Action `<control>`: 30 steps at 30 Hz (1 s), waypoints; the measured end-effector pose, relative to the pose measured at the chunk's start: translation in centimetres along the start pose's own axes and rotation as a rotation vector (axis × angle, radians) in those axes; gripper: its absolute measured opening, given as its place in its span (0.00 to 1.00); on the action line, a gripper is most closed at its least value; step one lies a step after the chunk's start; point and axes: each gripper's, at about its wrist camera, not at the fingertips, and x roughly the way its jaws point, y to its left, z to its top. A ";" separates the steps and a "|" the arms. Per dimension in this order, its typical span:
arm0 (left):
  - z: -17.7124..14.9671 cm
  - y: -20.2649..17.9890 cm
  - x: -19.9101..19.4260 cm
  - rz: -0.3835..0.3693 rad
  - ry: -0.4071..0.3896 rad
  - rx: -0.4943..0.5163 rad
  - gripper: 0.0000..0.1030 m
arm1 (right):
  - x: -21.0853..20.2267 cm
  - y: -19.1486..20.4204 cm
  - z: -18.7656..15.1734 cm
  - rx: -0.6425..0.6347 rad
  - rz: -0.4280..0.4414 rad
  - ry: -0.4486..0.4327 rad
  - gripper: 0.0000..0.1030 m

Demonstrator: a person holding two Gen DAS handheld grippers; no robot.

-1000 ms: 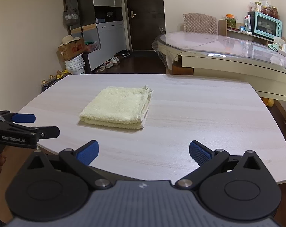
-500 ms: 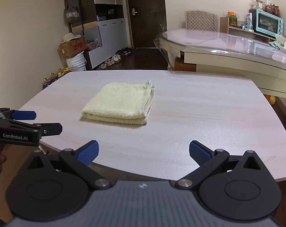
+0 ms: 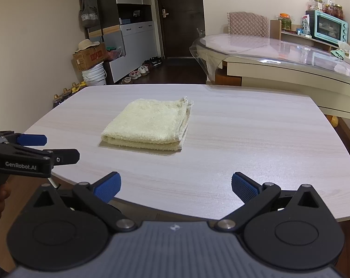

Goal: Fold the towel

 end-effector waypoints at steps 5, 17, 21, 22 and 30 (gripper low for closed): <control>0.0 -0.1 0.2 -0.002 0.002 0.004 1.00 | 0.1 0.0 0.0 0.001 -0.002 0.003 1.00; 0.0 -0.3 0.2 -0.004 0.002 0.024 1.00 | 0.4 0.0 0.0 0.003 -0.011 0.006 1.00; 0.0 -0.3 0.2 -0.008 -0.006 0.028 1.00 | 0.4 0.1 -0.1 0.001 -0.010 0.006 1.00; 0.0 -0.3 0.2 -0.009 -0.006 0.027 1.00 | 0.4 0.0 -0.1 0.002 -0.009 0.006 1.00; 0.0 -0.3 0.2 -0.022 -0.008 0.022 1.00 | 0.3 0.1 0.0 0.001 -0.009 0.003 1.00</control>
